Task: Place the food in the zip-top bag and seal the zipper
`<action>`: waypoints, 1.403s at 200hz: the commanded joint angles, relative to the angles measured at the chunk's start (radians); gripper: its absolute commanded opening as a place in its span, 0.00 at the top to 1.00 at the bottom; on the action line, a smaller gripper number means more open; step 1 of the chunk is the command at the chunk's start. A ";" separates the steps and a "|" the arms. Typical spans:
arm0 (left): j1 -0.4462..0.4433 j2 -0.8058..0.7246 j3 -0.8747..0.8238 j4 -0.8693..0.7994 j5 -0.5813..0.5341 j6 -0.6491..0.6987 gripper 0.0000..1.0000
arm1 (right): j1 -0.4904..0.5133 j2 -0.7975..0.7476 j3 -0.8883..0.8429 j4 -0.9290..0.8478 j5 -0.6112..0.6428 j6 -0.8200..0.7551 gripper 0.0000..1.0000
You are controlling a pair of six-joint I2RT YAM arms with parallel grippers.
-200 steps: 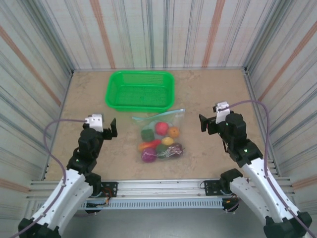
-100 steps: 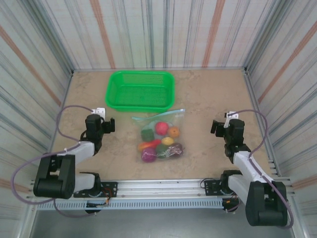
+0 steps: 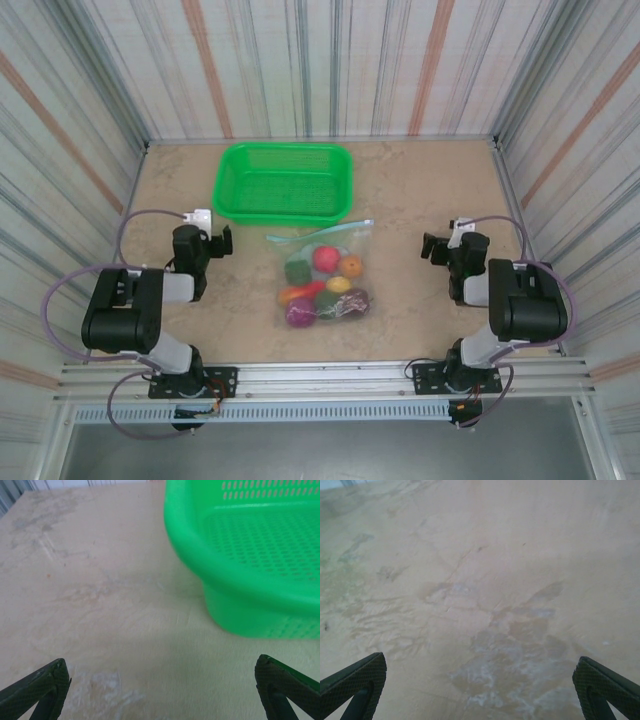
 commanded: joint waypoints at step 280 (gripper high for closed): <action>0.006 -0.012 0.019 0.005 0.040 0.011 0.01 | 0.032 -0.015 0.072 -0.022 0.077 -0.010 0.01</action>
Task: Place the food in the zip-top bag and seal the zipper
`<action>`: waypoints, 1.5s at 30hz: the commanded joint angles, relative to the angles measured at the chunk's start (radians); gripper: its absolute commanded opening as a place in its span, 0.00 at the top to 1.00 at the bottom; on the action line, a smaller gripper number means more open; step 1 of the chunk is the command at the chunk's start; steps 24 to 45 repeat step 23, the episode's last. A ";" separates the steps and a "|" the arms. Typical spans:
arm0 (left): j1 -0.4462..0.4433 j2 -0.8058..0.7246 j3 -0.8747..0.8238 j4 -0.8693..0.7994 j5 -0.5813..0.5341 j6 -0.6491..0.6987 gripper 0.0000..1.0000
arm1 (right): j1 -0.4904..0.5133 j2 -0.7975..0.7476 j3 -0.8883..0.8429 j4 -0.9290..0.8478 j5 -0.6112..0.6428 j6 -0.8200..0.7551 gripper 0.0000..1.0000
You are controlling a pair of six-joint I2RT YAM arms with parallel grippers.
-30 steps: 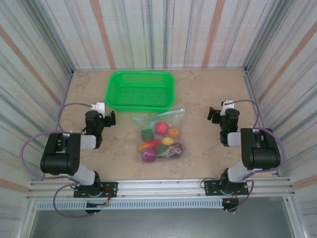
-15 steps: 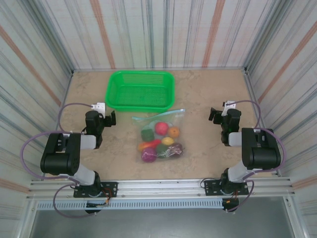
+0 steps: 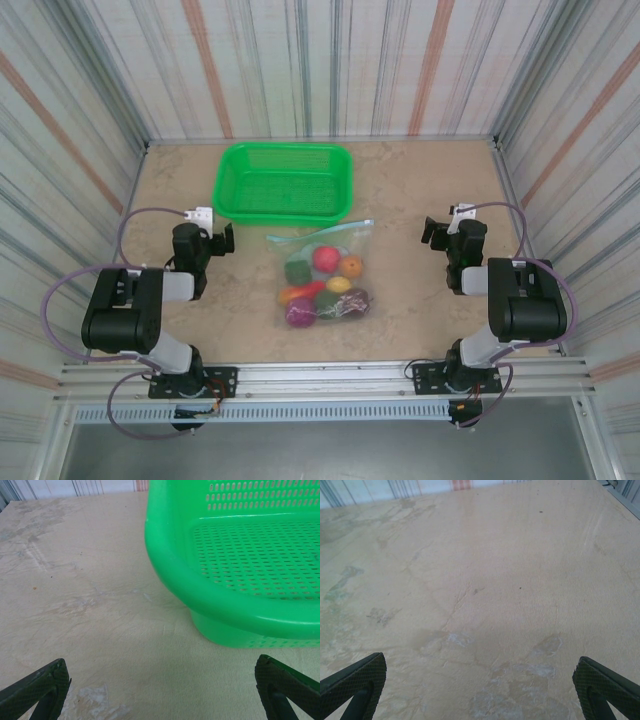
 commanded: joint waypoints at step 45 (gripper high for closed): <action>0.021 -0.012 0.011 0.001 0.031 0.009 0.01 | 0.002 -0.011 0.003 -0.010 -0.008 -0.006 0.01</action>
